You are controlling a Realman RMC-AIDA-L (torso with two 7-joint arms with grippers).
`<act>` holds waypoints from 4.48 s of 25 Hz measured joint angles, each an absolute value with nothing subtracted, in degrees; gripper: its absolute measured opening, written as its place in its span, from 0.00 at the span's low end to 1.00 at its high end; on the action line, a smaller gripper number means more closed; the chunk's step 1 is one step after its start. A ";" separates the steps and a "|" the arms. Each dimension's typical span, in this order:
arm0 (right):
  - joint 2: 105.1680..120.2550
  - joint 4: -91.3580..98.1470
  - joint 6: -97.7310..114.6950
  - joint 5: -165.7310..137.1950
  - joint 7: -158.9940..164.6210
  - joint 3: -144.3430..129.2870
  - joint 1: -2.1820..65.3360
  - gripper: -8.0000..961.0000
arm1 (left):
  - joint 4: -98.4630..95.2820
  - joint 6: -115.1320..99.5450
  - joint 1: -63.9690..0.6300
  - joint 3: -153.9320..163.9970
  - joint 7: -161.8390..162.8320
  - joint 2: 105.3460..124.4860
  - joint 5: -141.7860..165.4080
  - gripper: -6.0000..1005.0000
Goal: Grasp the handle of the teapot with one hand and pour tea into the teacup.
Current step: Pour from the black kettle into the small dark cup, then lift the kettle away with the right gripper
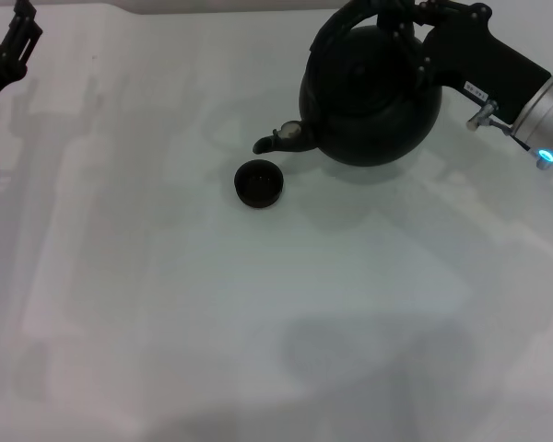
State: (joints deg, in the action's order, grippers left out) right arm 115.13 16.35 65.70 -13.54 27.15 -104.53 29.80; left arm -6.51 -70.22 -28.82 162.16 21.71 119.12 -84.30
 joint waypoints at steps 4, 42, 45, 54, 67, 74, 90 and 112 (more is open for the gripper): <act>115.17 16.35 65.66 -13.54 25.64 -104.66 29.89 0.20 | -6.50 -70.17 -28.83 162.16 21.71 119.16 -84.26 0.87; 115.49 17.34 64.33 -13.54 11.08 -105.33 30.32 0.18 | -6.50 -69.41 -29.26 162.16 21.71 119.18 -84.12 0.87; 115.49 17.58 64.33 -13.54 9.81 -105.57 30.32 0.17 | -6.50 -69.39 -29.26 162.15 21.71 119.18 -84.27 0.87; 115.49 17.83 64.36 -13.40 7.28 -105.82 30.28 0.16 | -7.05 -69.34 -29.25 162.16 21.70 119.18 -84.41 0.87; 115.58 18.39 64.02 -13.19 5.44 -106.00 29.99 0.15 | -7.09 -69.34 -29.09 162.16 21.71 119.18 -84.47 0.87; 115.66 18.46 63.91 -13.31 4.26 -105.99 29.93 0.15 | -7.67 -69.34 -28.95 162.16 21.71 119.18 -84.46 0.87; 115.67 18.46 63.79 -13.25 1.73 -105.99 29.97 0.15 | -7.74 -69.35 -29.01 162.16 21.71 119.18 -84.46 0.87; 115.66 19.25 63.06 -13.39 0.30 -106.08 29.79 0.14 | -7.73 -69.25 -29.17 162.16 21.70 119.18 -84.46 0.87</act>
